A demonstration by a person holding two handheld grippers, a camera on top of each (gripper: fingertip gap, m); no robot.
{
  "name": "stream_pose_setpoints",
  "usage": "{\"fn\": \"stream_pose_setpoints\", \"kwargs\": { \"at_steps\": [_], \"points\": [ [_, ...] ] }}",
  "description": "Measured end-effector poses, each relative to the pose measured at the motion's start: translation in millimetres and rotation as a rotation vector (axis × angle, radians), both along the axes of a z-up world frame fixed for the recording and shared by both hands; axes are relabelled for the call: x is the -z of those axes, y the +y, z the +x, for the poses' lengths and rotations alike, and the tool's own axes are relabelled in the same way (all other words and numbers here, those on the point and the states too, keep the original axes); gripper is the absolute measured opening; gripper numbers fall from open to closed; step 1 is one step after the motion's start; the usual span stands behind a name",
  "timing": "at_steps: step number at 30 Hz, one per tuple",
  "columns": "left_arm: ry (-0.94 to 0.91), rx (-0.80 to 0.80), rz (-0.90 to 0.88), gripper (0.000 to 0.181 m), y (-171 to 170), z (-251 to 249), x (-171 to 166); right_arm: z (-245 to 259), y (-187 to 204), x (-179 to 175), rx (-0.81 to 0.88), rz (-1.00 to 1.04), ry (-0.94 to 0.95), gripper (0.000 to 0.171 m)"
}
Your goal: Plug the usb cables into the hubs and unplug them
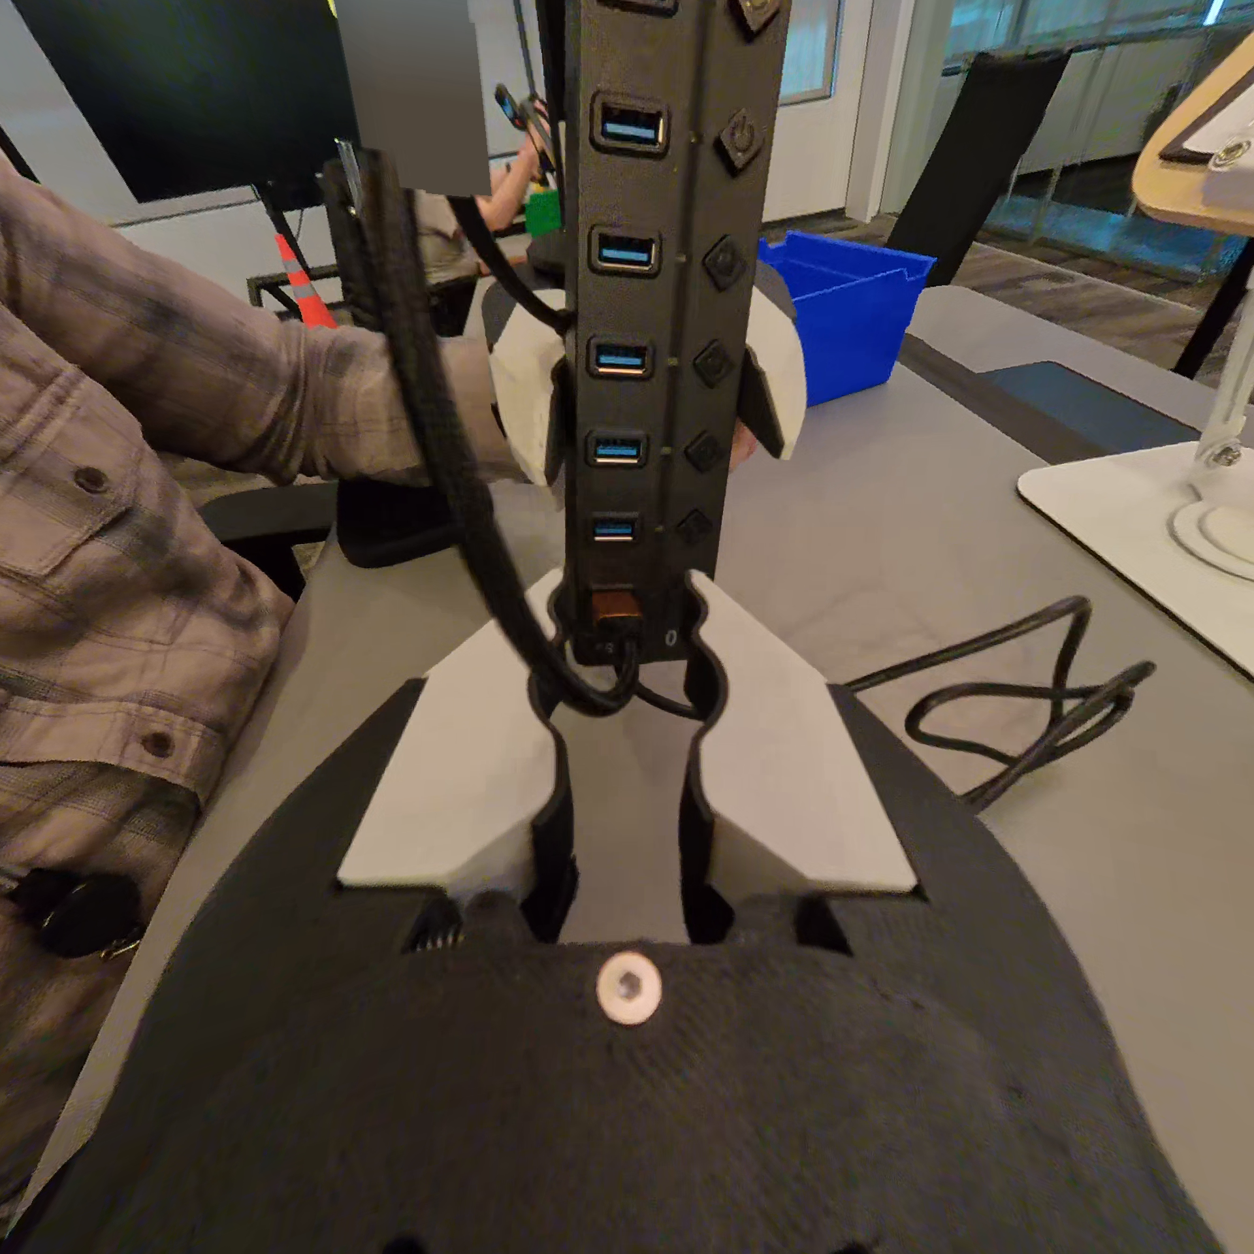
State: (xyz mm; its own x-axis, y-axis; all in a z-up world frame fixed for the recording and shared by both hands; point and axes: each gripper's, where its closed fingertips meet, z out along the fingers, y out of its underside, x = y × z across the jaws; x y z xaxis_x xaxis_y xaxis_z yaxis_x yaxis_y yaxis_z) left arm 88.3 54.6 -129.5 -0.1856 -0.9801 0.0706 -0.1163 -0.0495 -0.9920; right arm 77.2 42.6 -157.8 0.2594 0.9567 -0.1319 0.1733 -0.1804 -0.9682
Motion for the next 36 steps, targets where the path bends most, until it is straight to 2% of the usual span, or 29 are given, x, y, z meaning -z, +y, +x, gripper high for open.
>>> {"fn": "stream_pose_setpoints", "kwargs": {
  "at_steps": [3, 5, 7, 9, 11, 12, 14, 15, 16, 17, 18, 19, 20, 21, 23, 24, 26, 28, 30, 31, 34, 36],
  "points": [
    [-0.006, -0.005, 0.013, 0.06, 2.0, 1.1, -4.1, 0.4, -1.2, -2.4, -0.019, 0.01, 0.021, 0.038],
    [-0.034, -0.021, 0.013, 0.059, 6.6, -0.3, -10.5, 3.9, -2.1, -14.1, -0.03, 0.005, 0.088, 0.063],
    [-0.07, -0.026, 0.017, 0.059, 12.2, -2.9, -21.4, 13.5, 7.4, -26.2, 0.011, 0.053, 0.135, 0.098],
    [-0.123, -0.028, 0.017, 0.059, 19.8, -5.6, -40.4, 29.5, 20.5, -39.3, 0.041, 0.143, 0.151, 0.122],
    [-0.167, -0.028, 0.032, 0.06, 28.9, -6.1, -62.2, 45.6, 36.1, -50.2, 0.014, 0.196, 0.122, 0.155],
    [-0.181, -0.018, 0.045, 0.06, 32.3, -5.2, -72.3, 55.0, 49.2, -52.7, 0.009, 0.226, 0.069, 0.159],
    [-0.214, -0.012, 0.097, 0.06, 39.7, -1.9, -91.5, 72.1, 76.8, -81.9, 0.017, 0.283, 0.094, 0.159],
    [-0.229, -0.005, 0.107, 0.059, 43.1, 0.2, -100.0, 77.8, 87.4, -105.1, 0.018, 0.327, 0.15, 0.154],
    [-0.244, 0.007, 0.111, 0.06, 45.6, 1.9, -108.0, 83.2, 96.4, -129.8, 0.018, 0.379, 0.21, 0.143],
    [-0.262, 0.005, 0.129, 0.059, 49.1, 3.1, -116.1, 87.7, 100.6, -152.9, 0.0, 0.411, 0.271, 0.125],
    [-0.278, -0.001, 0.144, 0.059, 53.0, 3.5, -123.2, 93.0, 99.7, -174.6, -0.043, 0.422, 0.345, 0.094],
    [-0.292, 0.004, 0.144, 0.059, 55.7, 3.3, -128.5, 100.8, 95.3, -195.7, -0.102, 0.424, 0.452, 0.051],
    [-0.304, 0.003, 0.144, 0.059, 58.1, 2.4, -132.0, 112.8, 93.8, -214.8, -0.123, 0.431, 0.577, 0.022],
    [-0.316, -0.004, 0.142, 0.059, 60.9, 0.8, -134.2, 125.9, 97.7, -227.1, -0.086, 0.446, 0.681, 0.002],
    [-0.333, -0.009, 0.124, 0.059, 63.5, -2.9, -133.2, 138.4, 105.5, -227.1, 0.018, 0.441, 0.772, 0.0],
    [-0.335, -0.021, 0.128, 0.059, 65.1, -4.5, -129.8, 133.3, 109.0, -215.9, 0.068, 0.414, 0.747, 0.0],
    [-0.315, -0.034, 0.108, 0.059, 69.3, -3.9, -119.2, 104.0, 108.2, -178.9, 0.112, 0.408, 0.545, 0.0],
    [-0.28, -0.049, 0.105, 0.059, 74.3, -0.8, -108.2, 78.1, 103.5, -153.7, 0.068, 0.354, 0.393, 0.0],
    [-0.287, -0.081, 0.097, 0.058, 81.0, -1.6, -106.3, 61.7, 88.6, -144.8, -0.006, 0.334, 0.318, 0.033],
    [-0.297, -0.073, 0.087, 0.058, 81.5, -3.6, -107.1, 56.4, 83.9, -141.2, -0.028, 0.331, 0.289, 0.042],
    [-0.292, -0.105, 0.108, 0.058, 86.8, -8.0, -108.9, 43.6, 85.0, -120.6, -0.071, 0.297, 0.199, 0.05],
    [-0.295, -0.12, 0.113, 0.058, 87.2, -10.1, -112.0, 39.7, 91.0, -112.4, -0.065, 0.254, 0.208, 0.056]
  ]
}}
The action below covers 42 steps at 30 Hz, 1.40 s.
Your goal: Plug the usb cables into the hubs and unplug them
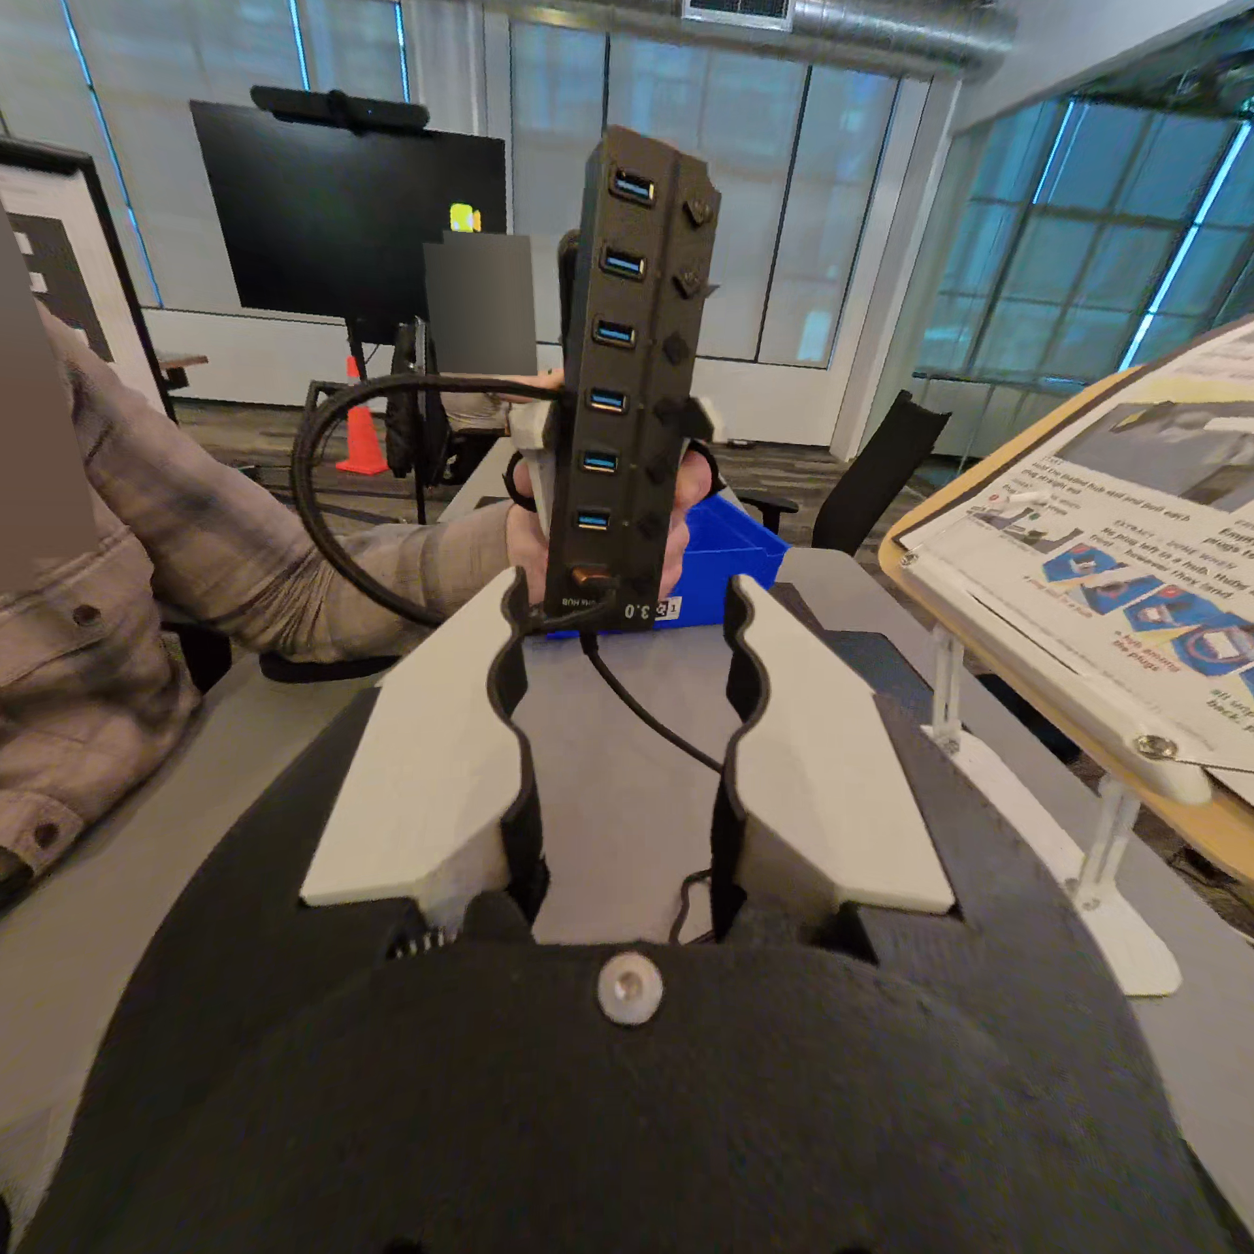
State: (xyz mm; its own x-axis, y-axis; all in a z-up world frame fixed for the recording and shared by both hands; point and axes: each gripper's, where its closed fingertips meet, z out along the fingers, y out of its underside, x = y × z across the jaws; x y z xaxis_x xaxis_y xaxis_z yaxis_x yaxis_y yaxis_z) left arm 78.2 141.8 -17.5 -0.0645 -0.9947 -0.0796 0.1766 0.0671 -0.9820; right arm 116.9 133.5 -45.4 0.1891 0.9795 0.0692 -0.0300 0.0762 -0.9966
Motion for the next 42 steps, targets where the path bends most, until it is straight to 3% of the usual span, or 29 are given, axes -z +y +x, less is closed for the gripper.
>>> {"fn": "stream_pose_setpoints", "kwargs": {
  "at_steps": [1, 3, 5, 6, 8, 12, 17, 24, 27, 31, 33, 42],
  "points": [
    [-0.002, -0.012, -0.008, 0.058, 1.4, -0.5, -1.8, 1.8, 6.2, -1.9, 0.025, -0.01, 0.033, 0.069],
    [-0.02, 0.008, -0.009, 0.058, -1.8, -1.7, -4.7, 18.0, 9.3, -23.1, 0.013, -0.028, 0.216, 0.075],
    [-0.042, 0.0, -0.026, 0.058, 1.5, -4.3, -8.4, 41.3, 17.7, -35.8, 0.019, -0.069, 0.367, 0.06],
    [-0.048, 0.009, -0.027, 0.058, 1.4, -6.5, -9.3, 47.3, 27.4, -28.7, 0.063, -0.091, 0.348, 0.048],
    [-0.062, 0.022, -0.02, 0.058, 0.9, -11.0, -11.7, 47.9, 43.6, -2.1, 0.172, -0.077, 0.19, 0.04],
    [-0.054, 0.068, 0.03, 0.059, -9.9, -14.6, -13.4, 22.7, 45.8, 42.2, 0.219, 0.029, -0.137, 0.02],
    [-0.053, 0.082, 0.054, 0.059, -10.9, -20.7, -13.7, -22.9, 23.2, 88.6, 0.115, 0.126, -0.479, 0.068],
    [-0.041, 0.134, 0.073, 0.059, -9.2, -28.2, -1.0, -66.2, 1.8, 48.8, 0.097, 0.254, -0.33, 0.064],
    [-0.059, 0.133, 0.058, 0.059, -7.1, -28.8, -1.8, -72.3, -11.3, 27.9, -0.01, 0.118, -0.151, 0.04],
    [-0.068, 0.133, 0.05, 0.059, -7.6, -27.8, -3.0, -71.4, -14.0, 17.1, -0.088, 0.003, 0.005, 0.026],
    [-0.07, 0.145, 0.049, 0.059, -9.7, -27.5, -3.3, -71.0, -12.2, 16.7, -0.097, -0.015, 0.03, 0.017],
    [-0.05, 0.148, 0.046, 0.058, -9.2, -23.3, 2.3, -72.0, -8.1, 28.3, -0.108, -0.056, -0.015, 0.013]
  ]
}}
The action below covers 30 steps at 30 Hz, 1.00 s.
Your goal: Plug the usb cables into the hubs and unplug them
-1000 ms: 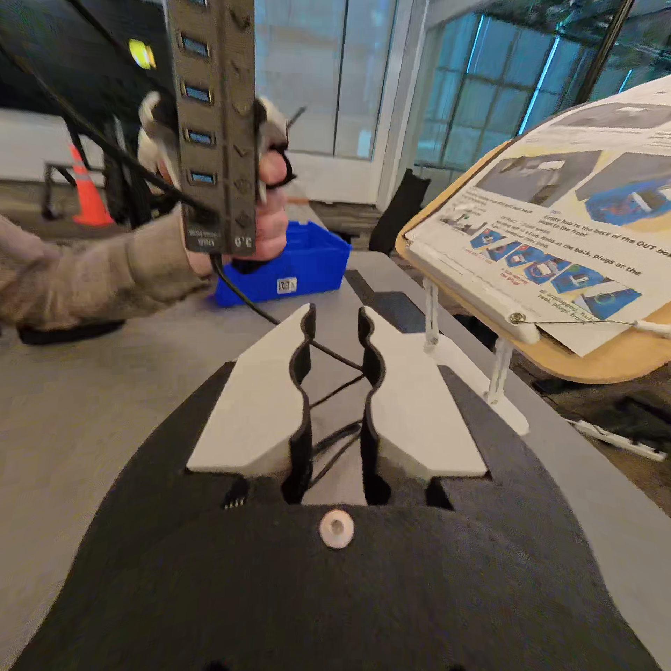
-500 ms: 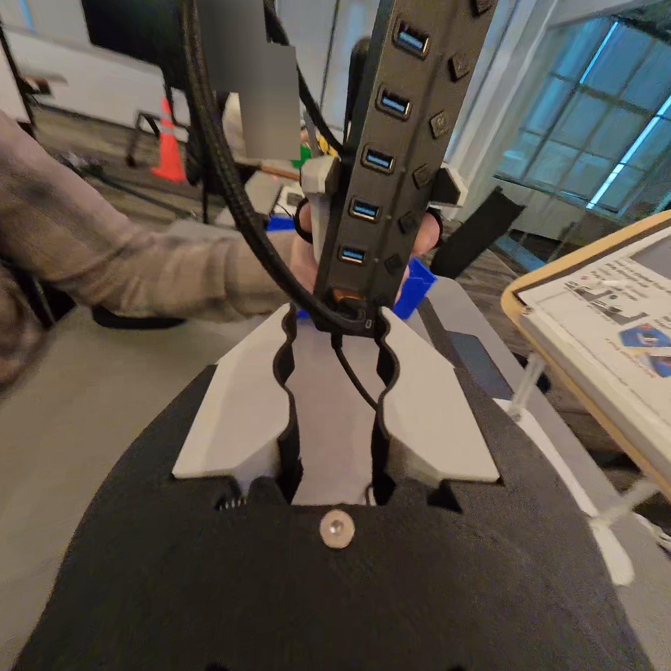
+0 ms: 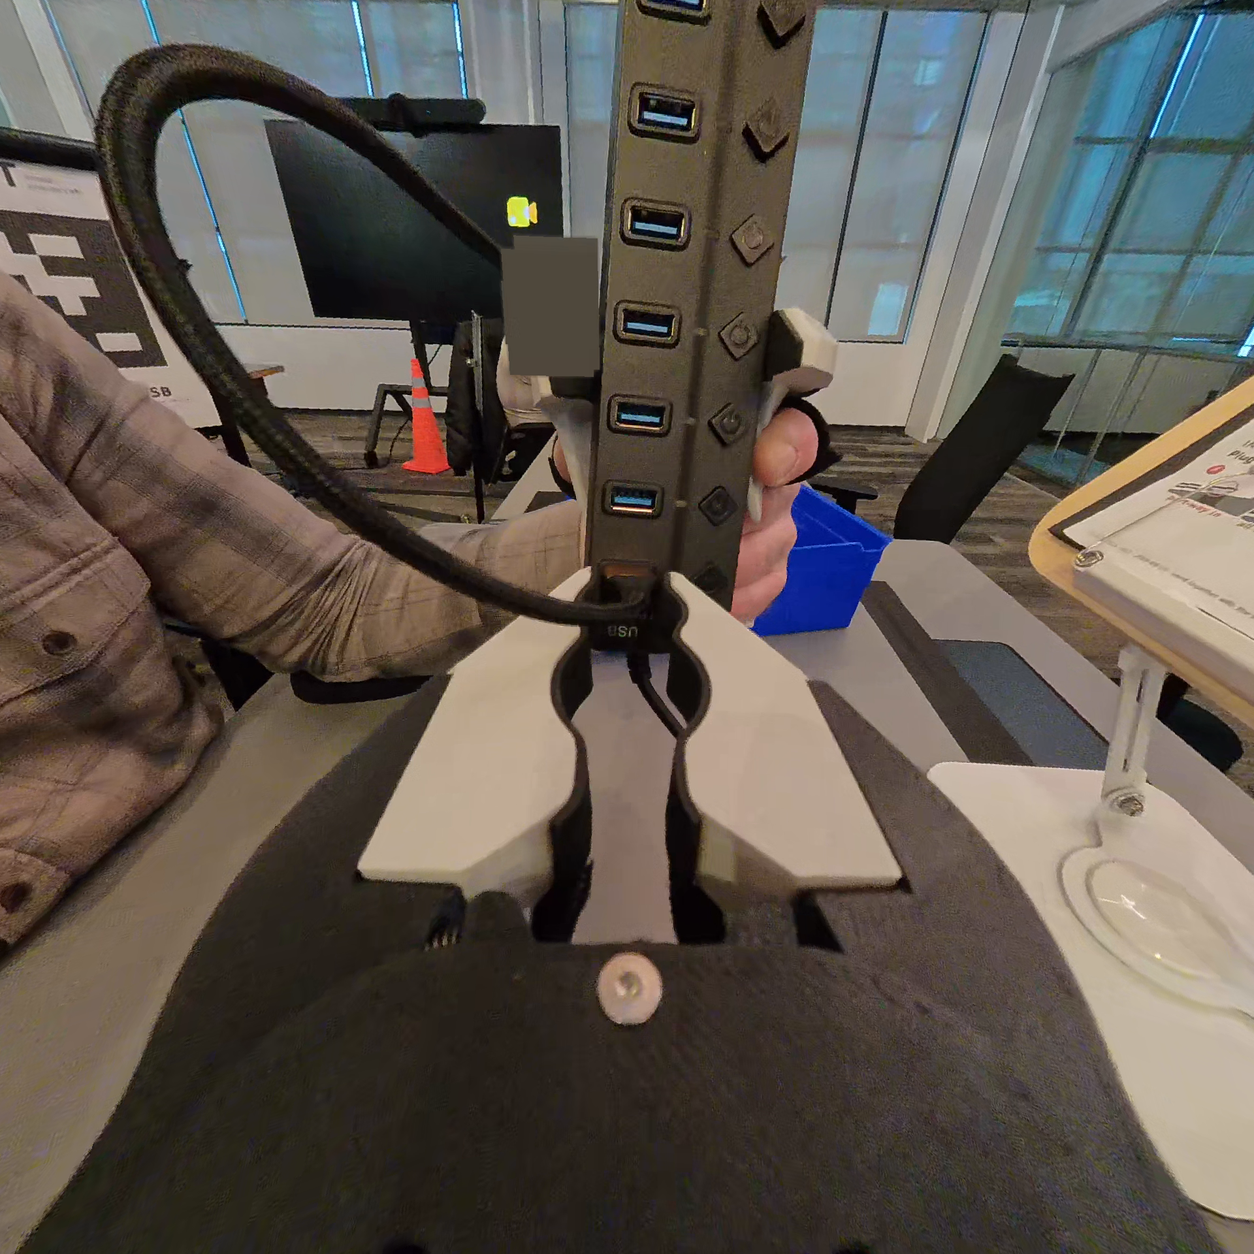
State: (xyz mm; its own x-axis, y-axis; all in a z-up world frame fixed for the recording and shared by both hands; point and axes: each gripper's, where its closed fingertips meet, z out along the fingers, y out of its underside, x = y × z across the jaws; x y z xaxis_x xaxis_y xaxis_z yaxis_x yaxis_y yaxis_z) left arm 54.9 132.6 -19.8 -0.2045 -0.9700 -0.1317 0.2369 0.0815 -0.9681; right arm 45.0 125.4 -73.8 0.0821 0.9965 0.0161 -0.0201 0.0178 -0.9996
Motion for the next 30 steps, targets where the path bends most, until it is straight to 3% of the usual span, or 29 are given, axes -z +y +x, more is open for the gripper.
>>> {"fn": "stream_pose_setpoints", "kwargs": {
  "at_steps": [13, 19, 30],
  "points": [
    [0.008, -0.026, -0.001, 0.061, 0.5, -1.3, -5.9, 2.8, -3.8, -11.1, -0.032, -0.014, 0.097, 0.012],
    [0.054, -0.06, -0.012, 0.073, 4.0, 1.6, -3.1, 1.9, 0.7, -11.7, 0.005, 0.004, 0.122, 0.011],
    [0.268, -0.162, 0.046, 0.08, 11.1, 24.0, 31.7, 8.5, 2.7, -19.0, 0.052, 0.063, 0.127, 0.011]
  ]
}}
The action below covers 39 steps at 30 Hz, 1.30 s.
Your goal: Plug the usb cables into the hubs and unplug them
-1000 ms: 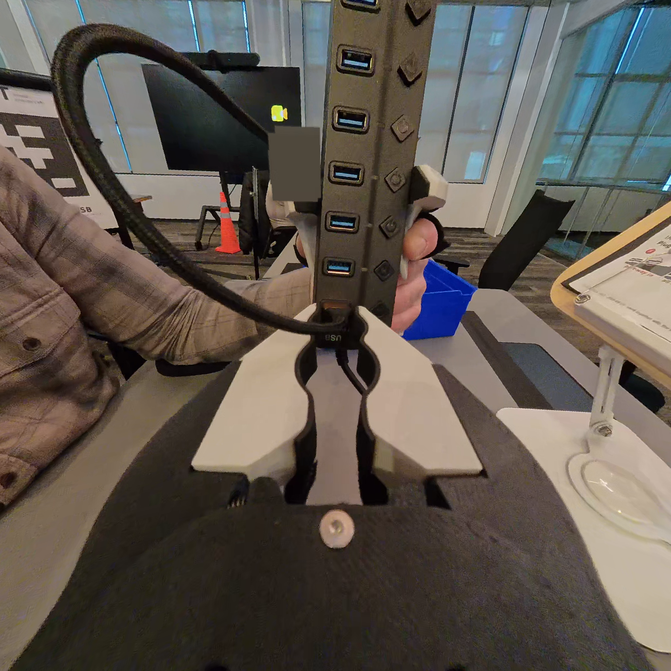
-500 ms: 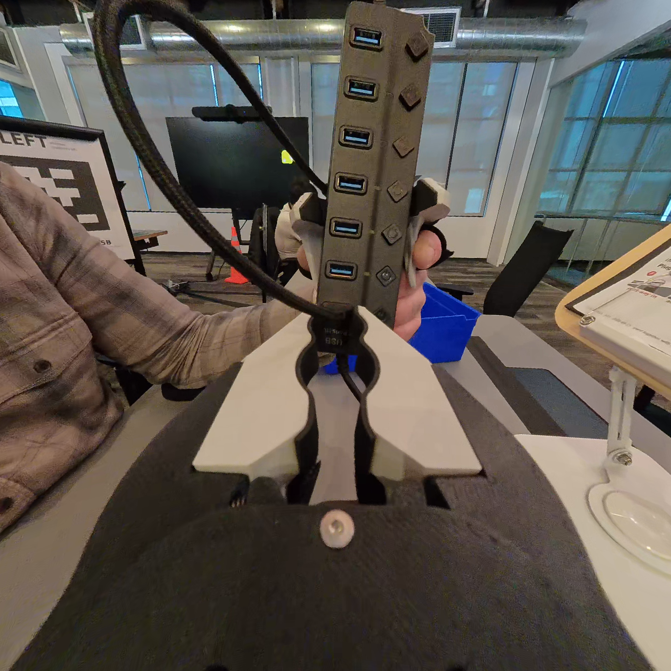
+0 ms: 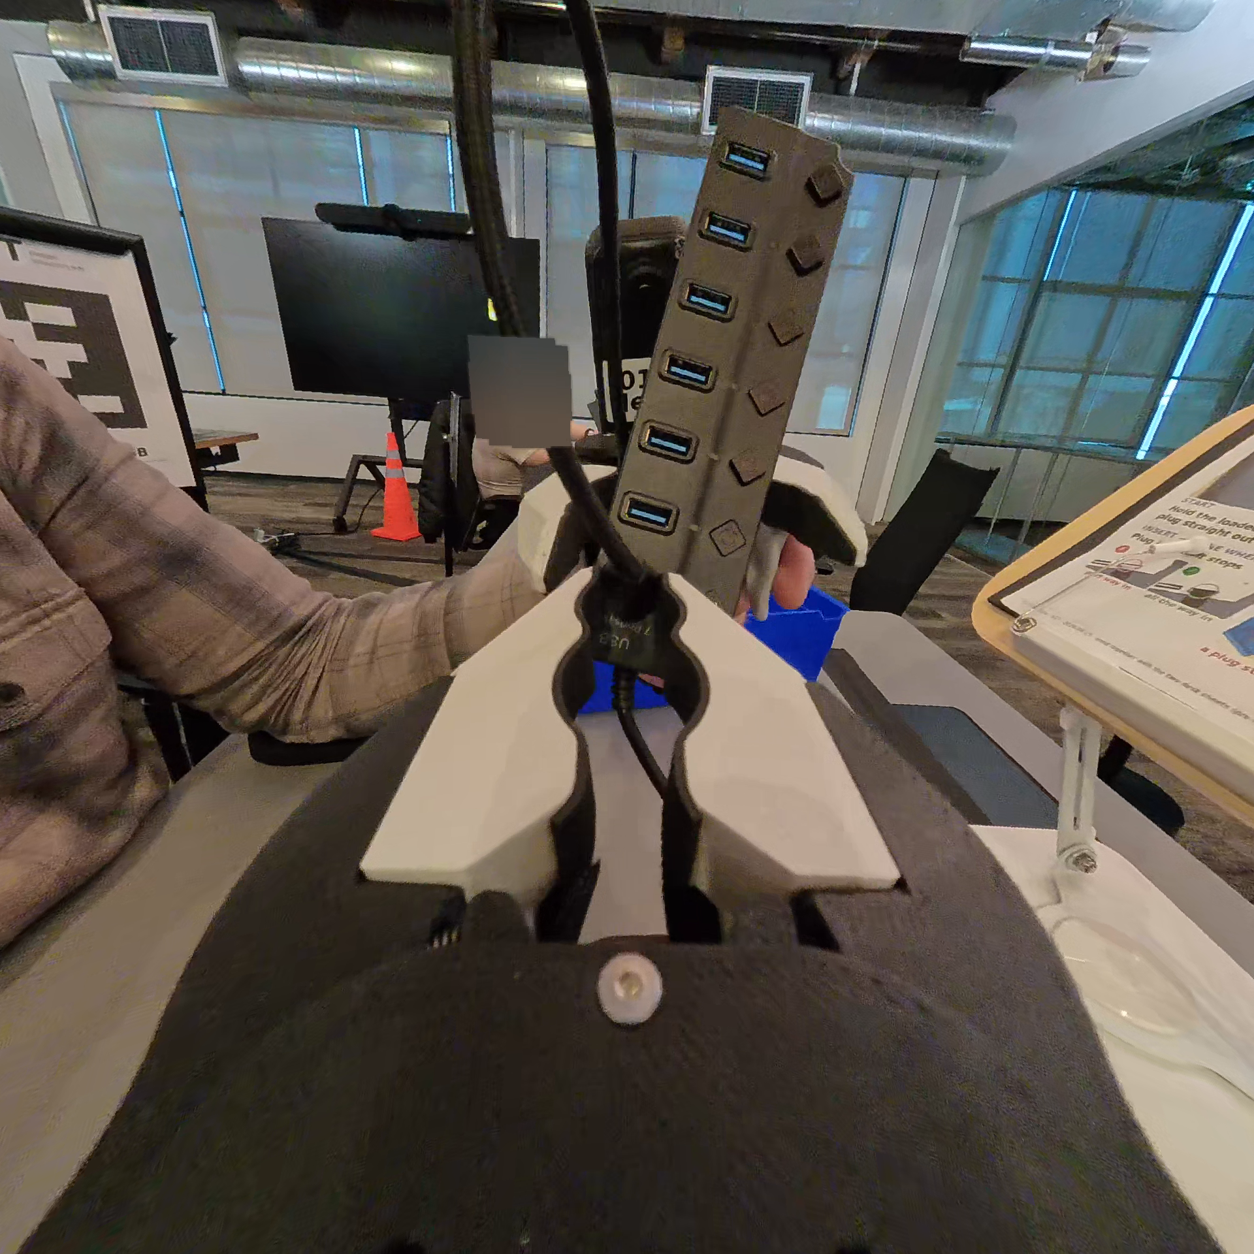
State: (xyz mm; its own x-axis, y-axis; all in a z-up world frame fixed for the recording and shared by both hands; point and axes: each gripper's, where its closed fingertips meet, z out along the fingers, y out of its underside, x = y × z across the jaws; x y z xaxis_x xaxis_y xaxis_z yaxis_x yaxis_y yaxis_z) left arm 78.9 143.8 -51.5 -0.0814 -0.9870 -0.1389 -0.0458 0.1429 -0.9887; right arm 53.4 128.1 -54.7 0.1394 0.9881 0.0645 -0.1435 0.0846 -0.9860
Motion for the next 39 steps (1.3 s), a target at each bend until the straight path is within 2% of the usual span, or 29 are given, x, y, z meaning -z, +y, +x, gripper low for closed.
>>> {"fn": "stream_pose_setpoints", "kwargs": {
  "at_steps": [6, 15, 21, 27, 39],
  "points": [
    [0.021, -0.009, 0.0, 0.071, 1.8, 2.3, 3.2, 4.6, 2.8, 3.2, 0.006, 0.002, -0.034, 0.011],
    [-0.04, 0.009, 0.055, 0.069, 0.5, 3.1, 4.3, 6.2, 4.9, 9.5, 0.049, 0.012, -0.163, 0.012],
    [-0.01, 0.015, 0.093, 0.069, -4.2, 2.8, 6.1, 5.1, 1.1, 12.5, 0.041, 0.012, -0.218, 0.013],
    [-0.019, -0.001, 0.11, 0.069, -3.1, 0.7, 3.3, 2.8, 1.0, 8.9, 0.005, -0.06, -0.146, 0.011],
    [0.001, -0.018, 0.088, 0.072, 2.2, 2.3, 7.3, 8.0, 5.0, 10.9, 0.03, -0.005, -0.142, 0.011]
  ]
}}
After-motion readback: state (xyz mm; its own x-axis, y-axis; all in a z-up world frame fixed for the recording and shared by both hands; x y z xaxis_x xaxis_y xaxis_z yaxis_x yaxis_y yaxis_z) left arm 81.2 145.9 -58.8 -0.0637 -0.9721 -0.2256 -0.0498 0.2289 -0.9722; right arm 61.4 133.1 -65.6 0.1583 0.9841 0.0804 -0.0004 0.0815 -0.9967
